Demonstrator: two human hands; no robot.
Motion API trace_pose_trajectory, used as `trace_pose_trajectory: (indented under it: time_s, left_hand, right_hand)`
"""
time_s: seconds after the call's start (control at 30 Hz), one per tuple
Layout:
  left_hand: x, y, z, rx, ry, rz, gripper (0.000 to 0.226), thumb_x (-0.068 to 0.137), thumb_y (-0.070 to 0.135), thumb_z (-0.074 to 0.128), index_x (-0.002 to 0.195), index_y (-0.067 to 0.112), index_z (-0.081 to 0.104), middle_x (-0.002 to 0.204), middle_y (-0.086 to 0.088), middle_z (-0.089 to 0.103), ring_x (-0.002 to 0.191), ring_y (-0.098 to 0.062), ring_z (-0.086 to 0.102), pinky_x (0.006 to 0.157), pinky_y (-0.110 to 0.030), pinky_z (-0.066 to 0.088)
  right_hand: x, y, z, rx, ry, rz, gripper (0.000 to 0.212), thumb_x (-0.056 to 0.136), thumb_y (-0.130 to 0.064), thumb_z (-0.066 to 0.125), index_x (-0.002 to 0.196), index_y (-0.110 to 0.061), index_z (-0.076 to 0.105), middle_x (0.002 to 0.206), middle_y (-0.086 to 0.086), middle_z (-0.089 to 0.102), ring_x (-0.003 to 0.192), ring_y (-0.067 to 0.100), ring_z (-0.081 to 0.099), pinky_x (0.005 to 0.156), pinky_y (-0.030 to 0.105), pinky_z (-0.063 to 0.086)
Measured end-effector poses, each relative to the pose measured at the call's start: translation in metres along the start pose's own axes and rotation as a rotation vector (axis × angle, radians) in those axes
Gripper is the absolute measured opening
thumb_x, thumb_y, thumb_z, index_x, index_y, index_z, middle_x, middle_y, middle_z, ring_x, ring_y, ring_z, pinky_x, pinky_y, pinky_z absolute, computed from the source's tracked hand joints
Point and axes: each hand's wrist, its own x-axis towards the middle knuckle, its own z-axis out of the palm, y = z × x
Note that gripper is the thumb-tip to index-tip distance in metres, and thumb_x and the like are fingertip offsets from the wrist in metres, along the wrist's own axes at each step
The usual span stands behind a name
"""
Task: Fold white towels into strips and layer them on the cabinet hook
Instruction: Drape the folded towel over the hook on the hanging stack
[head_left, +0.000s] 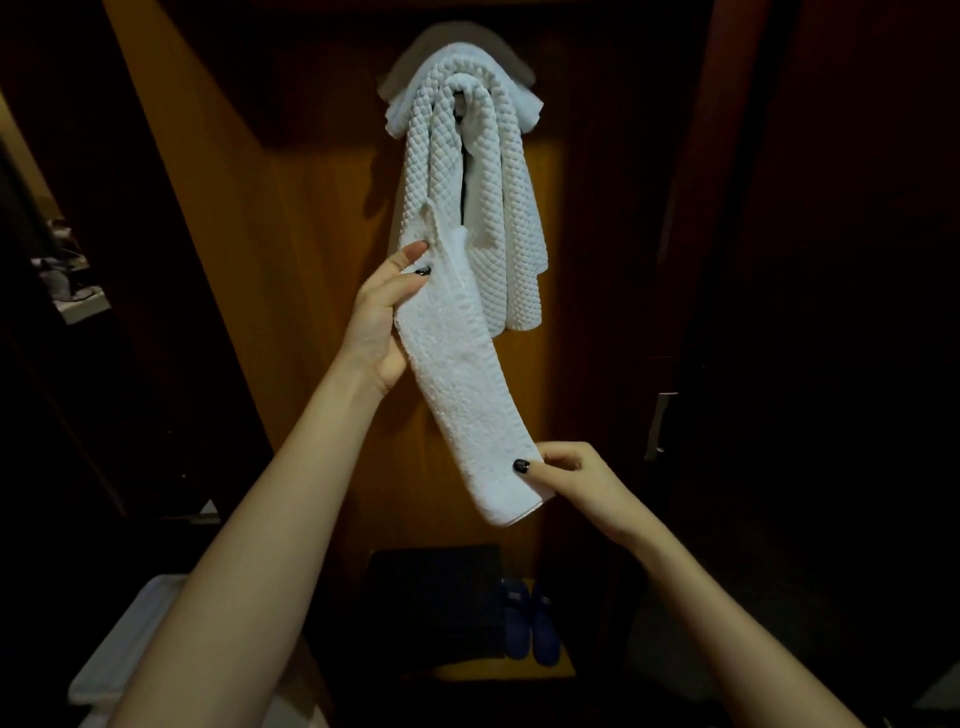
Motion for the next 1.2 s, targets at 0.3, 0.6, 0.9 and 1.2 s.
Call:
trace_pose_trajectory:
  time_s: [0.3,0.6,0.9,1.2]
  left_hand:
    - [0.002,-0.029,-0.012,0.179,0.347,0.179,0.040,0.091,-0.007,0.053,0.130,0.001,0.053,0.123,-0.013,0.059,0.108,-0.024,0.063,0.086,-0.033,0.056]
    - [0.012,-0.042,-0.009,0.330,0.396,0.280,0.032,0.090,-0.004,0.058,0.116,0.015,0.058,0.110,0.004,0.058,0.103,-0.016,0.060,0.073,-0.019,0.053]
    - [0.027,-0.006,-0.028,0.423,0.379,0.327,0.024,0.088,0.001,0.065,0.090,0.024,0.070,0.121,-0.002,0.058,0.113,-0.023,0.059,0.079,-0.029,0.055]
    - [0.086,0.042,-0.041,0.651,0.271,0.457,0.026,0.088,0.000,0.065,0.109,0.014,0.070,0.107,0.000,0.066,0.096,-0.010,0.062,0.071,-0.012,0.050]
  right_hand:
    - [-0.003,-0.002,-0.035,-0.081,0.382,-0.060,0.026,0.089,-0.014,0.068,0.064,-0.011,0.062,0.062,-0.004,0.059,0.062,0.007,0.055,0.062,0.020,0.042]
    - [0.000,-0.032,-0.068,-0.289,0.418,0.038,0.021,0.088,-0.021,0.070,0.106,-0.019,0.060,0.091,0.003,0.067,0.082,0.016,0.065,0.072,0.026,0.050]
    - [0.040,-0.067,-0.111,-0.144,0.222,0.128,0.024,0.087,-0.008,0.067,0.093,0.015,0.063,0.085,0.017,0.063,0.081,0.023,0.061,0.079,0.036,0.052]
    - [0.124,-0.127,-0.132,-0.161,0.435,-0.151,0.018,0.092,-0.013,0.061,0.106,-0.023,0.056,0.099,0.011,0.057,0.074,0.015,0.059,0.053,0.026,0.052]
